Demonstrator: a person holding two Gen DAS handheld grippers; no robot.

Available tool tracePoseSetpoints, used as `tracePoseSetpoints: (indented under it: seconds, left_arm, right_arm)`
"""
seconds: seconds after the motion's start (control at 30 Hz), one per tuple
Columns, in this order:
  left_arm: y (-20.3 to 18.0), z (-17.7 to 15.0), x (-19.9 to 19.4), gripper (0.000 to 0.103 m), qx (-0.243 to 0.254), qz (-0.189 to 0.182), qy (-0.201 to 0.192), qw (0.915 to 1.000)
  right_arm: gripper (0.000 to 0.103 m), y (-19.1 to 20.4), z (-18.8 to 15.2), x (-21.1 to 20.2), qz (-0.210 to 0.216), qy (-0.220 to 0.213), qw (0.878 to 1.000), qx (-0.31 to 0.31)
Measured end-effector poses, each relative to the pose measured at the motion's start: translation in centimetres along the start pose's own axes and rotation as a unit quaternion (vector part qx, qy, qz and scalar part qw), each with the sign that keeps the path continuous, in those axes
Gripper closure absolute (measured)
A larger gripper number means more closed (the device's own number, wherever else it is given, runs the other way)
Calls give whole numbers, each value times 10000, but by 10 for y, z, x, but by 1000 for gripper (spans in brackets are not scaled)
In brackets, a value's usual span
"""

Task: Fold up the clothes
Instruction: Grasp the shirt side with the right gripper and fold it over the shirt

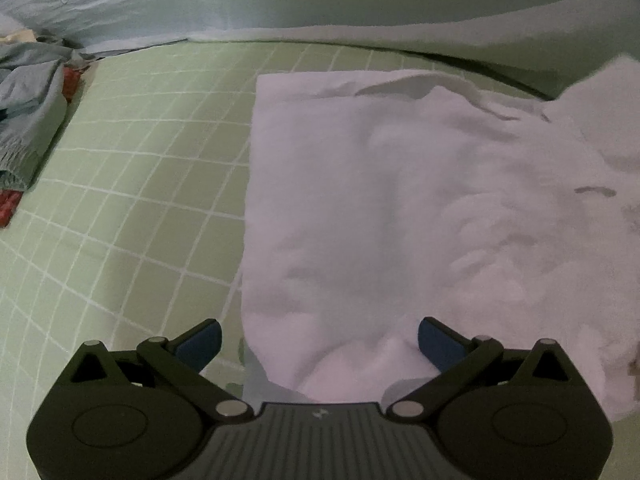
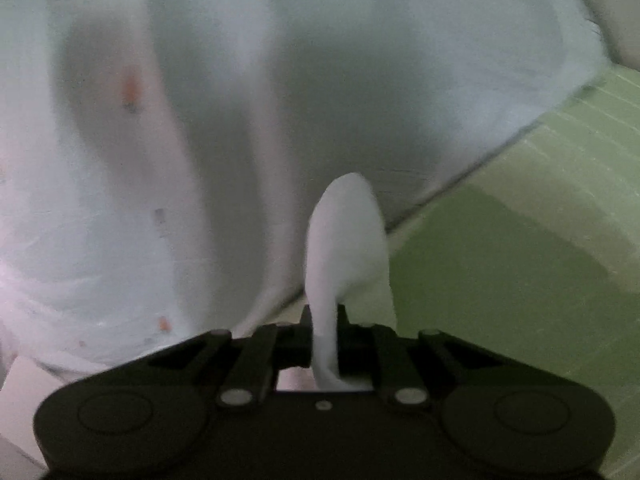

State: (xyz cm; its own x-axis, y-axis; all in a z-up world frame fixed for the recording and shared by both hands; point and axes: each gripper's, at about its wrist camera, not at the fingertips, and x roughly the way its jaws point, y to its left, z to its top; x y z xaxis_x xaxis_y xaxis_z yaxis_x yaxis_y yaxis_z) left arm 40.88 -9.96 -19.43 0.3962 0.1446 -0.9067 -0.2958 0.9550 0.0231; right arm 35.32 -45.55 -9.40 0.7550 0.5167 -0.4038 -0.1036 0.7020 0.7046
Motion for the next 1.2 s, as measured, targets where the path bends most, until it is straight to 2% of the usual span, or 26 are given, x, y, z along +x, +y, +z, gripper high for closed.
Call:
tracePoseSetpoints:
  seconds: [0.17,0.3,0.5,0.7,0.8,0.9,0.97,1.2]
  left_arm:
    - [13,-12,-22,0,70,-150,-103,9998]
    - [22,-25,-36,0,163,-287,-105,9994]
    - [41,-32,-50,0,358,-397,-185,9984]
    - [61,-26,-58,0,407,-370,-319,9980]
    - [67,-26,-58,0,377,-383,-282,9982]
    - [71,-29,-56,0,319,-415,-223,9984]
    - [71,-31,-57,0,273,-439,-201,9985]
    - [69,-37,-57,0,189,-472,-161,9986]
  right_arm:
    - [94,56,-23,-6,468,72,9986,-223]
    - [93,85,-49,0,761,230,9968,-53]
    - [93,112,-90,22,935,511,9939,285]
    - [93,124,-124,64,1146,868,9870,714]
    - [93,118,-146,97,1100,1277,9811,948]
    - [93,90,-169,128,929,1671,9655,1770]
    - [94,72,-182,143,735,1915,9559,2100]
    - [91,69,-177,150,874,2002,9535,2077]
